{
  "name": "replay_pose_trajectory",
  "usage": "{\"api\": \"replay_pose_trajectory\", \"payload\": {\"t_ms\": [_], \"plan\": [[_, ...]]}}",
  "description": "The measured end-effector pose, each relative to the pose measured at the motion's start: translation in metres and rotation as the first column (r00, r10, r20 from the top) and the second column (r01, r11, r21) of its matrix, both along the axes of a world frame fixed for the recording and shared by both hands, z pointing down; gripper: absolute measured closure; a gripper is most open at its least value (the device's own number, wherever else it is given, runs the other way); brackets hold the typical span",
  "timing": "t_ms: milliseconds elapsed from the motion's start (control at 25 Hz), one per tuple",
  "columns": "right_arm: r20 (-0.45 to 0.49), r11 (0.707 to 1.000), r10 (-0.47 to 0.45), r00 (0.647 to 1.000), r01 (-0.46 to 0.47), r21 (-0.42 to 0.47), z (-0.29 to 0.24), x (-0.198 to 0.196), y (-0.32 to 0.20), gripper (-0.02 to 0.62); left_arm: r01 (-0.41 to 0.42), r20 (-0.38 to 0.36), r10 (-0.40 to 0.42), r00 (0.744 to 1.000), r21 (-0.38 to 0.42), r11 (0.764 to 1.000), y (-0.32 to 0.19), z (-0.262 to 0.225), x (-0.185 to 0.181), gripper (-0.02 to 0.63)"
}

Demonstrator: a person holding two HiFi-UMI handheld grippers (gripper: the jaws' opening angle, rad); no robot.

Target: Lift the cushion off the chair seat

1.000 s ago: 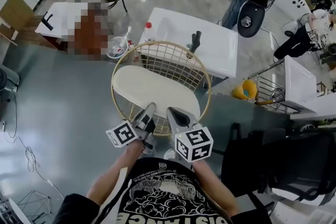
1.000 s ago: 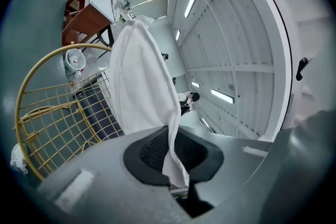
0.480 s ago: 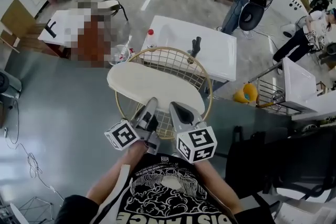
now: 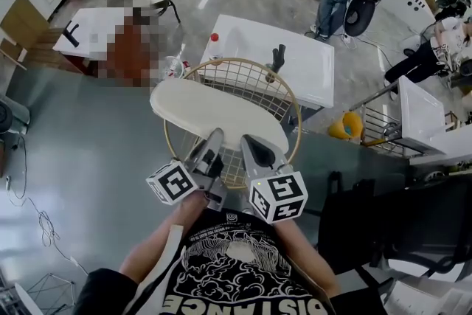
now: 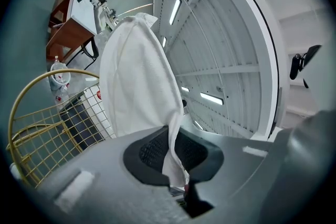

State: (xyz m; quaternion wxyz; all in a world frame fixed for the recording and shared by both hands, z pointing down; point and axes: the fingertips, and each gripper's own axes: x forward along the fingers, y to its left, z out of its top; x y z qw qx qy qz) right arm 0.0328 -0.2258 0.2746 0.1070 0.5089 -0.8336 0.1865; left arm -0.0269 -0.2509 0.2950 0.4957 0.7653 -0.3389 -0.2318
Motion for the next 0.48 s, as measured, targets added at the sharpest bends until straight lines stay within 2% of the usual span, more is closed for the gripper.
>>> {"api": "replay_pose_trajectory", "payload": {"t_ms": [480], "plan": [[0.004, 1.0, 0.018, 1.0, -0.018, -0.011, 0.002, -0.0008, 0.0049, 0.6, -0.016, -0.015, 0.016, 1.0, -0.017, 1.0, 0.0058, 0.0031, -0.0003, 0.575]]}}
